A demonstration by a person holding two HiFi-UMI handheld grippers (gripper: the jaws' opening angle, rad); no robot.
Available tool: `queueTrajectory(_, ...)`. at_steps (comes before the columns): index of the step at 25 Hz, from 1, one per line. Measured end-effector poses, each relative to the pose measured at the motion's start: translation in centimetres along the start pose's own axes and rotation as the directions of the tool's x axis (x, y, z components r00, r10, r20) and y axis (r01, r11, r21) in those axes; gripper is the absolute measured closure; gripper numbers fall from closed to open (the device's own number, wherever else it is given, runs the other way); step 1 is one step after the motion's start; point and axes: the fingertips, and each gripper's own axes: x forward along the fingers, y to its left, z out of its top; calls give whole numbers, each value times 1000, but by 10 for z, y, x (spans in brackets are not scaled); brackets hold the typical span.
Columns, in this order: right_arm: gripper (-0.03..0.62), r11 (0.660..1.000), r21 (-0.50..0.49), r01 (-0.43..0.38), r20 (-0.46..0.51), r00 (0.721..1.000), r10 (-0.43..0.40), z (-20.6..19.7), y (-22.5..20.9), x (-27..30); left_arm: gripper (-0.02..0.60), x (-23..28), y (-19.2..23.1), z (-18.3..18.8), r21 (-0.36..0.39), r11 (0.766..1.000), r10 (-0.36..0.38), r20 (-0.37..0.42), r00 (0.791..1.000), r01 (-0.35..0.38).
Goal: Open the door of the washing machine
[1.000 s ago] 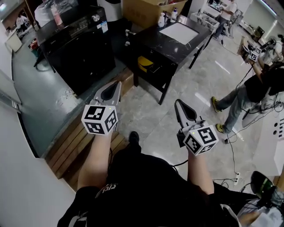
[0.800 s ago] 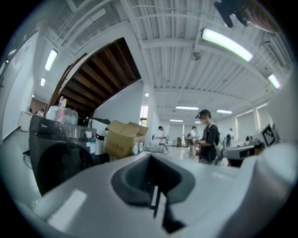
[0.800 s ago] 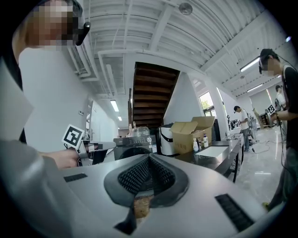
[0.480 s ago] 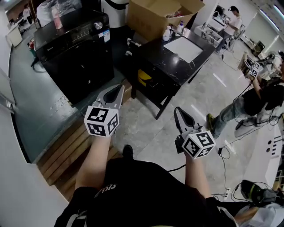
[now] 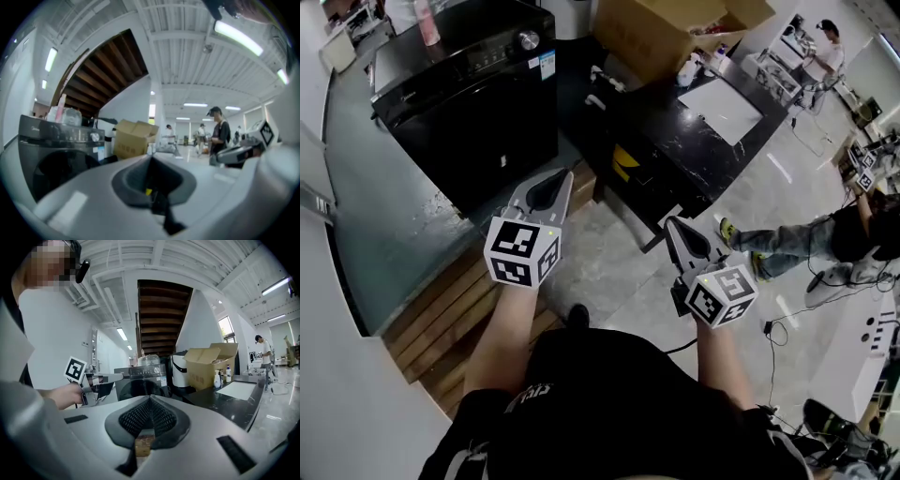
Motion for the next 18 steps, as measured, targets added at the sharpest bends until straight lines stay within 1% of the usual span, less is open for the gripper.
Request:
queueTrajectory(5,600,998,-30,-58,10,998,59,17,8,41,574,4,29,-2,1,1000,18,-10,1000,-18)
queueTrajectory(10,600,993,-48,-111,3,994,111,27,16,71,574,5,59,-1,-44,997,60,-19,998,-60)
queueTrajectory(13,600,989,-55,-139,10,990,140,32,13,91,574,7,75,-1,-42,995,94,-29,995,-95)
queueTrajectory(18,600,972,-45,-231,-5,973,231,28,9,141,574,20,108,-14,-62,984,164,-59,985,-167)
